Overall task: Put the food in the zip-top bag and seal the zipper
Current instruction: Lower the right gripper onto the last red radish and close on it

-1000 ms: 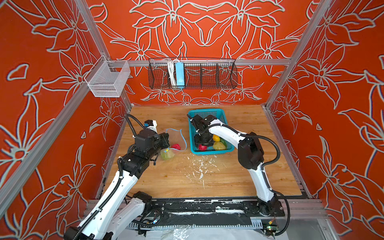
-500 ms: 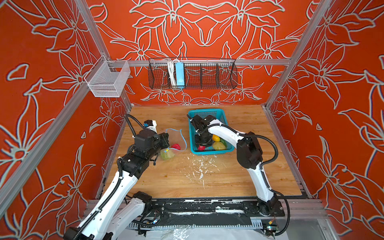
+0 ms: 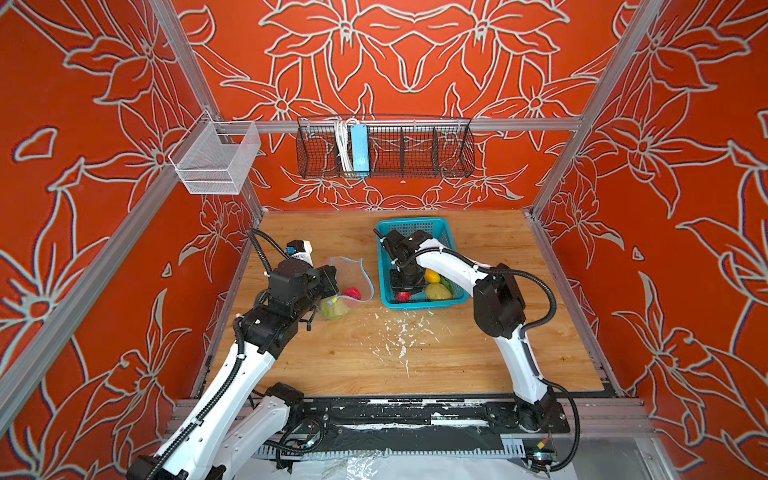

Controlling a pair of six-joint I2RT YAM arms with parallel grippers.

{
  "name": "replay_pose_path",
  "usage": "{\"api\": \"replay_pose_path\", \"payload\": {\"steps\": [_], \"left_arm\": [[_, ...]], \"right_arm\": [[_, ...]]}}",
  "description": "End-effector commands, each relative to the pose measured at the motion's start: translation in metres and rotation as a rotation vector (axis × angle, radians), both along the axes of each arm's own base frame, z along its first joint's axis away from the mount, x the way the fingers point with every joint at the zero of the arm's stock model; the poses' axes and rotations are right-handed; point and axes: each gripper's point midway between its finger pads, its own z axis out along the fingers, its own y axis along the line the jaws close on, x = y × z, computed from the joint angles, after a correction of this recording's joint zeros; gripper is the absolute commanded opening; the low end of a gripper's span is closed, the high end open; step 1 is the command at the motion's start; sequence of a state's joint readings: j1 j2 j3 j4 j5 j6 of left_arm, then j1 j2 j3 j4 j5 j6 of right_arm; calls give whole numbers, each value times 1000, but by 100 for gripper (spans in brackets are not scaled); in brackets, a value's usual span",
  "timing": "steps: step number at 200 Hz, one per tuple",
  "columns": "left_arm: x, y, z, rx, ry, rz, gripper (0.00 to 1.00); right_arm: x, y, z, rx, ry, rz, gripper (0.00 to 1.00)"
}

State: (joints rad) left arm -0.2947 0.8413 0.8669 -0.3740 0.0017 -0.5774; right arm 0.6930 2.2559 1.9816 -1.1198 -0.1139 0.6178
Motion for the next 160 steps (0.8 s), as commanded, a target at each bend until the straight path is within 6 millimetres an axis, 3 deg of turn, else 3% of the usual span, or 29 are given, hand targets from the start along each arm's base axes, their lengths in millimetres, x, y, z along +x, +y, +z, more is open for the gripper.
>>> {"api": "replay_pose_path", "payload": {"steps": [1, 160], "left_arm": [[-1, 2, 1, -7, -3, 13, 0], [-5, 4, 0, -32, 2, 30, 0]], "right_arm": [[3, 0, 9, 17, -13, -17, 36], [5, 0, 38, 100, -84, -52, 35]]}}
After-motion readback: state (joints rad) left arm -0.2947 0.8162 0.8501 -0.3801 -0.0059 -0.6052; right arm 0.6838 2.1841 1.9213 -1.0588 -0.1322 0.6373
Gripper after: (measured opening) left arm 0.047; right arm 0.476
